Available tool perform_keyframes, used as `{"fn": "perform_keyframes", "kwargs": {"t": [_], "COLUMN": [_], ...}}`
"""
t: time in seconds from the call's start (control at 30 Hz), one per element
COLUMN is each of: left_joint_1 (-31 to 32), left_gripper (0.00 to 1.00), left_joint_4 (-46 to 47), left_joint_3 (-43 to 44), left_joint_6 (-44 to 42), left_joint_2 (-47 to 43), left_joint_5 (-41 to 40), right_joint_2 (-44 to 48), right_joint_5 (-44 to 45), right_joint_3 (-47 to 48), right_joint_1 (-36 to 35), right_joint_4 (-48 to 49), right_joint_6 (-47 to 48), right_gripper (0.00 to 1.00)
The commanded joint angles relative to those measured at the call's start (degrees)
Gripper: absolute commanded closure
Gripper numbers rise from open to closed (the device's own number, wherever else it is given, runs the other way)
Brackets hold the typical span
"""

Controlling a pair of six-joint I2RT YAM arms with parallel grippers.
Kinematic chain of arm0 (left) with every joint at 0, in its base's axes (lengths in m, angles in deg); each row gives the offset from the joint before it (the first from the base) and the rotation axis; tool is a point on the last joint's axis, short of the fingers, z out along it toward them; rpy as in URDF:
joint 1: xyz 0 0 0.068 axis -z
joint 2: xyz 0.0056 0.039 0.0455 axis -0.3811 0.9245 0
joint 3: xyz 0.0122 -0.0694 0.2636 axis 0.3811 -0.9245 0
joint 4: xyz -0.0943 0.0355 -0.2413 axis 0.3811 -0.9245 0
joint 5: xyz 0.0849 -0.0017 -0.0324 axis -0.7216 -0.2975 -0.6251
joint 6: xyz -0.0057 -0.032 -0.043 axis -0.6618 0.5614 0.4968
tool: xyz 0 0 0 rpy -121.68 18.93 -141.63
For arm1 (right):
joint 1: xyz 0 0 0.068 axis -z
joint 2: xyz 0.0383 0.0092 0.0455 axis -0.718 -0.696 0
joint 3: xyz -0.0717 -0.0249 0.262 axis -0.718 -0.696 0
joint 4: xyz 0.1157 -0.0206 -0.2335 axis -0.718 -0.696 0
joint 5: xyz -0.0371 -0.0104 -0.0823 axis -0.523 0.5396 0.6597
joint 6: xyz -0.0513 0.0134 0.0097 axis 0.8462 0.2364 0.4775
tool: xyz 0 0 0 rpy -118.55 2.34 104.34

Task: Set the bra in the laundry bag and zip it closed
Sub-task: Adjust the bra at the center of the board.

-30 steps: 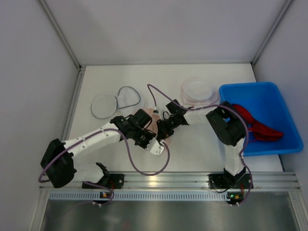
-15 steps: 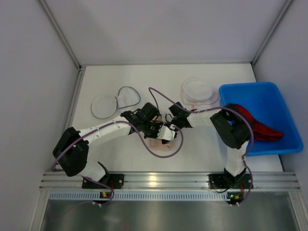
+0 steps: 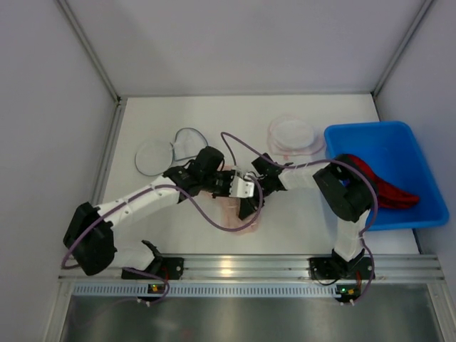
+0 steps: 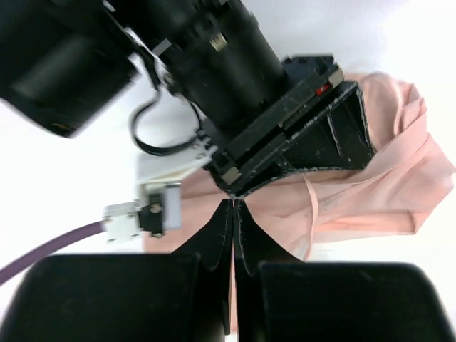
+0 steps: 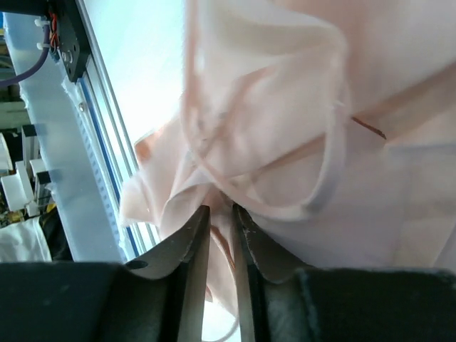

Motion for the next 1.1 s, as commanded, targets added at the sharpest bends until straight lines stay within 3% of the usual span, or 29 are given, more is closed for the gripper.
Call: {"fn": "perform_keyframes", "kwargs": {"t": [0.0, 0.2, 0.3, 0.33, 0.4, 0.47, 0.53, 0.77, 1.07], "left_joint_1": [-0.33, -0.33, -0.33, -0.15, 0.11, 1.16, 2.04, 6.7, 8.99], "left_gripper": [1.0, 1.0, 0.98, 0.83, 0.66, 0.52, 0.48, 0.46, 0.53], "left_joint_4": [2.99, -0.78, -8.14, -9.56, -12.38, -13.88, -14.76, -14.85, -14.77], "left_joint_3": [-0.87, -2.1, -0.35, 0.0, 0.44, 1.06, 2.28, 5.98, 8.0], "left_joint_6": [-0.51, -2.09, -5.68, -7.96, -10.69, -12.54, -14.04, -15.63, -16.42], "left_joint_2": [-7.38, -9.34, -7.23, -6.09, -5.03, -3.02, -1.34, 7.45, 16.5], "left_joint_5": [6.52, 9.51, 13.28, 14.51, 15.49, 15.14, 14.96, 11.19, 5.92], "right_joint_2": [-1.55, 0.9, 3.88, 4.77, 7.57, 9.08, 10.31, 6.72, -1.81], "right_joint_5": [2.82, 3.17, 1.68, 1.07, -0.6, -0.78, -0.87, 0.8, 3.08], "right_joint_3": [1.71, 5.83, 8.03, 8.91, 9.18, 8.48, 6.38, 1.97, 6.36], "right_joint_1": [-0.51, 0.81, 3.43, 4.32, 6.52, 8.09, 9.07, 11.09, 8.02], "right_joint_4": [-2.56, -3.34, -4.31, -5.01, -5.54, -7.12, -7.83, -5.55, -1.77], "right_joint_6": [2.8, 0.52, -1.76, -2.21, -3.35, -3.1, -2.31, -0.89, -1.95], "right_gripper": [0.74, 0.63, 0.62, 0.62, 0.62, 0.62, 0.65, 0.73, 0.8]}}
